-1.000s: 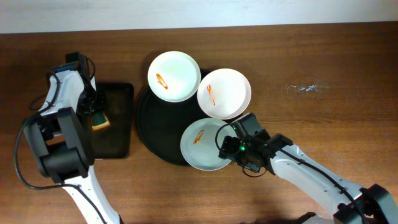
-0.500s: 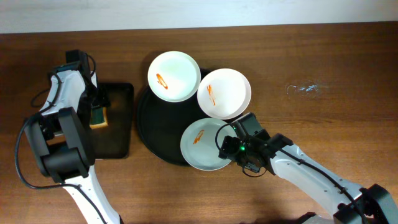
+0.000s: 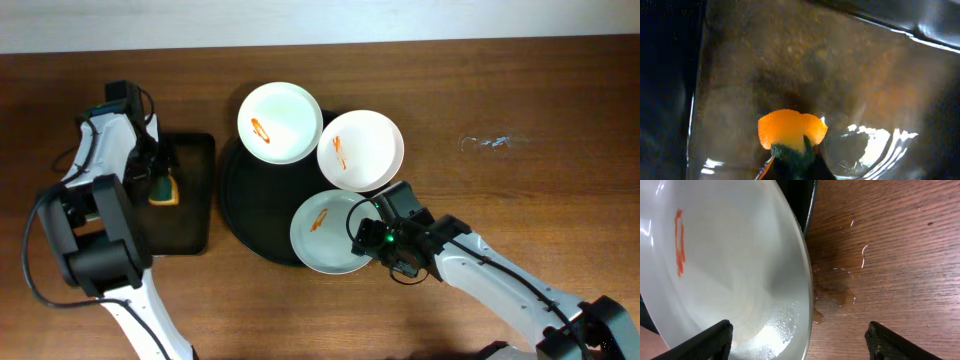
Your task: Clean dirty plates on tray and stack at the side
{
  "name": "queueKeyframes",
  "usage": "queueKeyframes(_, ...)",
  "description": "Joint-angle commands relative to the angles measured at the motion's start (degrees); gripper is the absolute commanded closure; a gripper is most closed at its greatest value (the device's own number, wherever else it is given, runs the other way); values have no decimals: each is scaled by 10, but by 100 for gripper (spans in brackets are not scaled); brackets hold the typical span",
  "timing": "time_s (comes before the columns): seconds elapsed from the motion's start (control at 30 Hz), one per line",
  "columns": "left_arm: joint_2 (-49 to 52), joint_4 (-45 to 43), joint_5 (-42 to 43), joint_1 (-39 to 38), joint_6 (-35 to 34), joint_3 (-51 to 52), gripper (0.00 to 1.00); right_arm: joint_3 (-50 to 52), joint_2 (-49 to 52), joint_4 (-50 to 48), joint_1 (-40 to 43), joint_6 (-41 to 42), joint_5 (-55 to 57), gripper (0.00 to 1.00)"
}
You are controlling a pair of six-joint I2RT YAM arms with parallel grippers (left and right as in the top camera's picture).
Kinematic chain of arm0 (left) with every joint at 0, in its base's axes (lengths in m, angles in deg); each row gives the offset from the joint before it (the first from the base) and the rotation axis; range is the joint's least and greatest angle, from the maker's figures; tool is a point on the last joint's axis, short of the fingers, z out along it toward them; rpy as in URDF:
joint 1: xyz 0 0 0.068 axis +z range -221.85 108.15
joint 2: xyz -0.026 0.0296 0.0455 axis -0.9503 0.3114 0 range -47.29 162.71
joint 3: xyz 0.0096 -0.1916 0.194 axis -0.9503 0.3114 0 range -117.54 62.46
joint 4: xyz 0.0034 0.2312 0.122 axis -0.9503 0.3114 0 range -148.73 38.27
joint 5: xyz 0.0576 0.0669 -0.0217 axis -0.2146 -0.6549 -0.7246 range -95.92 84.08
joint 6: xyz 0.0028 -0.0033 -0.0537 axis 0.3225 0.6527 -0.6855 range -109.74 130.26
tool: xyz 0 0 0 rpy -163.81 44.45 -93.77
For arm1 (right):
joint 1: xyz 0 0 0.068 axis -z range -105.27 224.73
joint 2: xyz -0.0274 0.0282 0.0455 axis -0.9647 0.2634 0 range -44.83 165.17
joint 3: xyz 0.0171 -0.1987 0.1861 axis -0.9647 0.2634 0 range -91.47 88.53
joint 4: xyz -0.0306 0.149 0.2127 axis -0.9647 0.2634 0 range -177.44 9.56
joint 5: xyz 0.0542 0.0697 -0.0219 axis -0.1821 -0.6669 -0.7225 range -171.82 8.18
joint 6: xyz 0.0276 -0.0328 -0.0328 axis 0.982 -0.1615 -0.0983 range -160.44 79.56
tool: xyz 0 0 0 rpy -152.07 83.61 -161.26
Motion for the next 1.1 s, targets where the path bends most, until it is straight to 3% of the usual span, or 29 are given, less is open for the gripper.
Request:
queueKeyframes(0.0,-56,29,30,-2,0,-7,55,-5,-6,0,-3,-1,0,14)
queueKeyframes(0.03,-54,35,30,-2,0,-3,34,-5,-6,0,-3,-1,1,14)
queueKeyframes(0.07,-54,47,30,-2,0,-1,26,-5,-6,0,-3,-1,1,14)
queueKeyframes(0.23,-54,82,30,-3,0,32,26,-5,-6,0,-3,-1,0,14)
queueKeyframes(0.37,-54,-9,28,-3,1,119,28,-5,-6,0,-3,-1,-2,14)
queueKeyframes(0.4,-54,-24,28,-3,1,129,32,-5,-6,0,-3,-1,-2,14)
queueKeyframes(0.43,-54,-35,28,-3,0,139,64,-5,-6,0,-3,-1,-2,14)
queueKeyframes(0.53,-54,-28,28,-3,1,129,100,-5,-6,0,-3,-1,-1,14)
queueKeyframes(0.7,-87,61,28,-3,0,46,100,-5,-6,0,-3,-1,-2,14)
queueKeyframes(0.83,-119,93,28,-3,-4,42,100,-5,-6,0,-3,-1,-4,14)
queueKeyframes(0.87,-119,100,28,-3,-3,43,87,-5,-6,0,-3,-1,-6,14)
queueKeyframes(0.9,-119,107,28,-3,-3,43,40,-5,-6,0,-3,-1,-10,14)
queueKeyframes(0.93,-119,107,28,-3,-3,43,19,-5,-6,0,-3,-1,-10,14)
queueKeyframes(1.0,-119,102,28,-3,-3,43,8,-5,-6,0,-3,-1,-10,14)
queueKeyframes(1.07,-119,100,28,-3,-4,43,8,-5,-6,0,-3,-1,-10,14)
